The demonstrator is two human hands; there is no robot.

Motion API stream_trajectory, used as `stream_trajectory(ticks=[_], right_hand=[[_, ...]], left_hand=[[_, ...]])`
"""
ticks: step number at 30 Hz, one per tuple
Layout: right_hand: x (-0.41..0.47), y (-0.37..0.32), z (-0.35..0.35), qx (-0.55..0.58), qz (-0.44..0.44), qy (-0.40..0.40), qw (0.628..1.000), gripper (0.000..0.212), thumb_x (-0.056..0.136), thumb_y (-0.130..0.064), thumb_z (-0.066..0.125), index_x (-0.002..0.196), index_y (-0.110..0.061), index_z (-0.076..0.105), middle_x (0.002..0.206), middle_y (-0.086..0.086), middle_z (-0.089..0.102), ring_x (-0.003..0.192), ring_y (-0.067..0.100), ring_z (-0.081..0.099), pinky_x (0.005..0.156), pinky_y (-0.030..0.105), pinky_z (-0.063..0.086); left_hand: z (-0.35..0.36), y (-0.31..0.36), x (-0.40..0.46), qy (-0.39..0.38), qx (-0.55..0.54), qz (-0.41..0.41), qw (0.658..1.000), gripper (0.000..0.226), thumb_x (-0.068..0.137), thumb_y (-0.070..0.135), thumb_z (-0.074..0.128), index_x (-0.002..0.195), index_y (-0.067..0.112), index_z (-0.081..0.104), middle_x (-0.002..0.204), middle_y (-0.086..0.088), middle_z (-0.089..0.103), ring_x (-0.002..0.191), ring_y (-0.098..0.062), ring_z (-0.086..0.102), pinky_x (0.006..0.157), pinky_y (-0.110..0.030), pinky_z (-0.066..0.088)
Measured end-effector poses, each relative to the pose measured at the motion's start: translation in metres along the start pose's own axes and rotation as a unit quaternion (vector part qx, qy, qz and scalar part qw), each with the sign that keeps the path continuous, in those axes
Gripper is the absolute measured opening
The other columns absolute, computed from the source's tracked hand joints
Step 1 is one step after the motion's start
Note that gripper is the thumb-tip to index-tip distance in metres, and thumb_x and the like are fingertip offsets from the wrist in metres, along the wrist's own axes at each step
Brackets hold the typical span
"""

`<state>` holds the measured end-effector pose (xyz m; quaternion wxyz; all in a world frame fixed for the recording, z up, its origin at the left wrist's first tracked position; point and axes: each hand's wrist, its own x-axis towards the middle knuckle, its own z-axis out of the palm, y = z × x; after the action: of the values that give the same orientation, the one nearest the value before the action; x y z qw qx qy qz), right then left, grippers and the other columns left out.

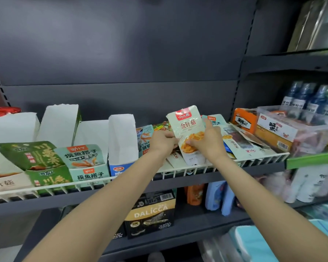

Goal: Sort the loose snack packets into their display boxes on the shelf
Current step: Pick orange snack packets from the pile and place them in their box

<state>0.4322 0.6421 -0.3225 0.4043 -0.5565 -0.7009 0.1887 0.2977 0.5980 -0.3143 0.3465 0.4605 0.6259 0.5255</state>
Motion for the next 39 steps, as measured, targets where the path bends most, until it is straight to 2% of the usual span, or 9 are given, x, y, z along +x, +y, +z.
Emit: stream_trajectory(ticks=[8,15,17,20,22,25,30,34,39], right_hand=[[-0.022,-0.054,-0.029,0.073,-0.099,0.041,0.992,0.019,0.086,-0.022,0.067,0.099,-0.010,0.060,0.091,-0.006,0.060,0.079,0.008,0.052,0.051,0.010,0.034],[-0.036,-0.134,0.005,0.069,-0.181,0.039,0.980,0.014,0.087,-0.022,0.065,0.094,-0.010,0.069,0.088,0.002,0.072,0.082,0.018,0.065,0.074,0.036,0.052],[-0.043,-0.160,0.022,0.093,-0.202,0.027,0.975,0.013,0.088,-0.019,0.065,0.095,-0.011,0.071,0.089,0.001,0.073,0.081,0.016,0.066,0.076,0.038,0.055],[-0.056,-0.200,0.048,0.092,-0.234,-0.003,0.968,0.015,0.088,-0.018,0.064,0.100,-0.013,0.072,0.095,-0.001,0.073,0.075,0.005,0.061,0.068,0.013,0.049],[-0.065,-0.226,0.068,0.085,-0.255,-0.020,0.963,0.016,0.089,-0.020,0.063,0.101,-0.015,0.073,0.098,-0.002,0.073,0.079,0.008,0.064,0.073,0.021,0.052],[-0.079,-0.256,0.092,0.070,-0.272,-0.040,0.959,0.016,0.089,-0.024,0.063,0.099,-0.018,0.074,0.094,-0.002,0.074,0.081,0.015,0.066,0.074,0.037,0.053],[-0.096,-0.295,0.125,0.032,-0.297,-0.089,0.950,0.016,0.089,-0.025,0.063,0.094,-0.016,0.075,0.088,0.002,0.074,0.077,0.015,0.065,0.072,0.032,0.052],[-0.102,-0.309,0.143,0.034,-0.277,-0.149,0.949,0.036,0.092,-0.038,0.056,0.076,-0.009,0.071,0.086,0.006,0.074,0.072,0.021,0.069,0.073,0.042,0.055],[-0.111,-0.313,0.154,0.077,-0.294,-0.157,0.940,0.017,0.093,-0.022,0.056,0.098,-0.008,0.065,0.101,0.004,0.072,0.074,0.013,0.069,0.066,0.030,0.056]], left_hand=[[-0.059,0.040,-0.032,0.062,0.106,0.182,0.976,0.010,0.090,0.015,0.061,0.090,0.015,0.071,0.088,0.005,0.069,0.071,-0.003,0.058,0.065,-0.018,0.047],[-0.159,0.054,-0.049,0.119,0.125,0.241,0.955,0.001,0.092,0.011,0.058,0.091,0.010,0.058,0.095,0.000,0.068,0.084,-0.013,0.064,0.075,-0.027,0.055],[-0.191,0.051,-0.057,0.136,0.125,0.258,0.948,0.002,0.092,0.009,0.057,0.090,0.009,0.058,0.091,0.003,0.067,0.085,-0.011,0.065,0.074,-0.018,0.053],[-0.245,0.045,-0.069,0.167,0.146,0.262,0.939,0.002,0.091,0.009,0.058,0.091,0.009,0.060,0.087,0.006,0.066,0.079,-0.001,0.062,0.071,-0.016,0.052],[-0.281,0.040,-0.077,0.191,0.155,0.263,0.933,0.003,0.090,0.008,0.058,0.090,0.009,0.061,0.088,0.002,0.068,0.081,-0.008,0.064,0.077,-0.025,0.053],[-0.321,0.035,-0.087,0.223,0.167,0.254,0.926,0.004,0.089,0.007,0.059,0.087,0.010,0.060,0.082,0.002,0.067,0.077,-0.010,0.062,0.073,-0.017,0.051],[-0.370,0.018,-0.100,0.277,0.181,0.209,0.920,0.006,0.090,0.013,0.060,0.089,0.007,0.062,0.088,0.000,0.069,0.088,-0.018,0.065,0.086,-0.039,0.052],[-0.385,0.007,-0.105,0.305,0.210,0.171,0.913,0.008,0.090,0.014,0.059,0.092,0.007,0.063,0.093,-0.005,0.070,0.089,-0.019,0.063,0.082,-0.030,0.047],[-0.394,-0.007,-0.101,0.251,0.249,0.089,0.931,0.002,0.090,0.011,0.060,0.091,0.010,0.062,0.091,-0.006,0.071,0.093,-0.023,0.065,0.088,-0.035,0.050]])
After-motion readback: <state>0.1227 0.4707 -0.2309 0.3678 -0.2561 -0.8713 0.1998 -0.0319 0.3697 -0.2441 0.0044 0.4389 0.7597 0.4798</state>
